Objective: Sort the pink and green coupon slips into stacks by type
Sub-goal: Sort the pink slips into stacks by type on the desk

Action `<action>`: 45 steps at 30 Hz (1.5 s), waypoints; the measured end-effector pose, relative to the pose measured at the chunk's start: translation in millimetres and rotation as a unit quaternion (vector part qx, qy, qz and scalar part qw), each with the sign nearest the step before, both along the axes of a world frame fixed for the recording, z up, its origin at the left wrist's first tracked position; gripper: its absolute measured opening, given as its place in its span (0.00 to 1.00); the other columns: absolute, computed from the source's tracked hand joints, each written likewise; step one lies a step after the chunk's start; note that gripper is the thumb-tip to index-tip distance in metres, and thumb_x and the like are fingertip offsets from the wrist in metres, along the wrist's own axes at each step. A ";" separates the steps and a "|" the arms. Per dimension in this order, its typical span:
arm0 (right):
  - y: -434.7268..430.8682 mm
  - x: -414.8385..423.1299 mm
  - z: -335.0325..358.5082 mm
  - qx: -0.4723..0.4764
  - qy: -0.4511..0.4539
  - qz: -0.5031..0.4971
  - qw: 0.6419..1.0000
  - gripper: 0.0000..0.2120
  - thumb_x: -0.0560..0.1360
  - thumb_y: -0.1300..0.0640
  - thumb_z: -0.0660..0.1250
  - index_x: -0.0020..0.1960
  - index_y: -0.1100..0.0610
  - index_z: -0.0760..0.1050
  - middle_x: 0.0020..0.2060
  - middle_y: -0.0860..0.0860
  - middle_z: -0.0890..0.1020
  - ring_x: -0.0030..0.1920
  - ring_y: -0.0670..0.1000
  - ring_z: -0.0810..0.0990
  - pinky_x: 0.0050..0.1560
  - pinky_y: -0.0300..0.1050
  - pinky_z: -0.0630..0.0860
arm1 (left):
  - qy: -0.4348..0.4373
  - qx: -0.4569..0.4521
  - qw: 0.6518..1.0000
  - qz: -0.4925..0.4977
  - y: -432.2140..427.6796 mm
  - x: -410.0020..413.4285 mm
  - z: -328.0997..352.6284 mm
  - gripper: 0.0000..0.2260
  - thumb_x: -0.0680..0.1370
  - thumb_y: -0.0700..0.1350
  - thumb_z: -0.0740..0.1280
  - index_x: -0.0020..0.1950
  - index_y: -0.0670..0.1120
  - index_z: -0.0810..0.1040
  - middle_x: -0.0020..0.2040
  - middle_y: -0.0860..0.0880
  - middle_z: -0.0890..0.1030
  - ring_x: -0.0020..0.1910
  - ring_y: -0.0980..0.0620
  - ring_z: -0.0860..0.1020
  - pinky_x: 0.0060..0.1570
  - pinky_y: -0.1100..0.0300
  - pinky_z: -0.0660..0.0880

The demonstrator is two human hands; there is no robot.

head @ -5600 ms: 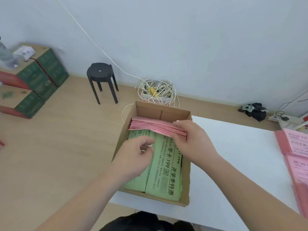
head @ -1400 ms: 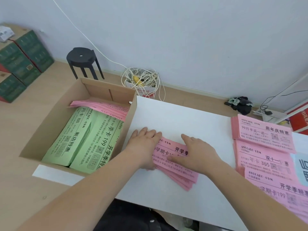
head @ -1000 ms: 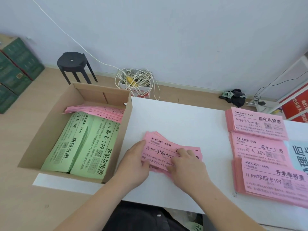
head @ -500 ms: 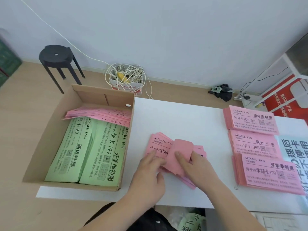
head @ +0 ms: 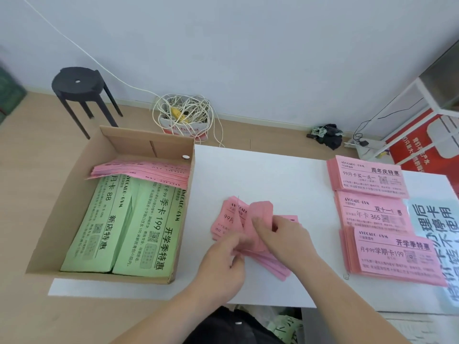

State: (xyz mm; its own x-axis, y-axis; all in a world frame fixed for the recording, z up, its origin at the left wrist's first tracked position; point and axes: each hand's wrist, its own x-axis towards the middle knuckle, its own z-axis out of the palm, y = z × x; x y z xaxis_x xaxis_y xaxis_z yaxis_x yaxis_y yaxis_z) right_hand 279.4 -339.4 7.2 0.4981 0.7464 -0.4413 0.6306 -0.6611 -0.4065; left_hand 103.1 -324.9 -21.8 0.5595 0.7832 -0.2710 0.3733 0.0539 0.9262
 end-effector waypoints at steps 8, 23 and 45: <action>-3.4 5.7 -4.5 0.009 -0.016 0.061 0.998 0.24 0.82 0.35 0.55 0.37 0.51 0.70 0.32 0.46 0.78 0.34 0.45 0.75 0.33 0.41 0.65 | 0.051 -0.021 0.983 0.175 16.1 5.6 2.5 0.22 0.77 0.31 0.60 0.58 0.56 0.78 0.55 0.57 0.79 0.52 0.65 0.77 0.52 0.69 0.74; -14.1 12.5 1.7 0.013 0.054 0.075 0.996 0.29 0.84 0.35 0.42 0.36 0.53 0.66 0.35 0.49 0.76 0.39 0.51 0.74 0.43 0.47 0.68 | -0.038 -0.180 0.960 0.212 35.3 8.3 33.1 0.19 0.83 0.32 0.56 0.54 0.49 0.84 0.46 0.49 0.88 0.48 0.49 0.86 0.49 0.58 0.81; -11.5 11.3 -7.9 0.010 0.036 0.065 0.997 0.26 0.84 0.37 0.51 0.40 0.55 0.73 0.36 0.49 0.81 0.38 0.48 0.77 0.37 0.41 0.68 | 0.108 0.127 0.985 -0.040 -13.7 4.7 -7.8 0.22 0.80 0.40 0.63 0.74 0.56 0.74 0.75 0.63 0.68 0.74 0.64 0.65 0.70 0.77 0.55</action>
State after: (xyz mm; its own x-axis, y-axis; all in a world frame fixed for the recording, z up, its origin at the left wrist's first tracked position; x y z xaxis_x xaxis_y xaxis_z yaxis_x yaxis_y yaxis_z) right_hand 290.7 -350.9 -0.8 0.3644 0.8116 -0.4567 0.6785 -0.5673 -0.4667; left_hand 107.7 -338.7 -29.6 0.5722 0.7975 -0.1913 0.5574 -0.2070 0.8041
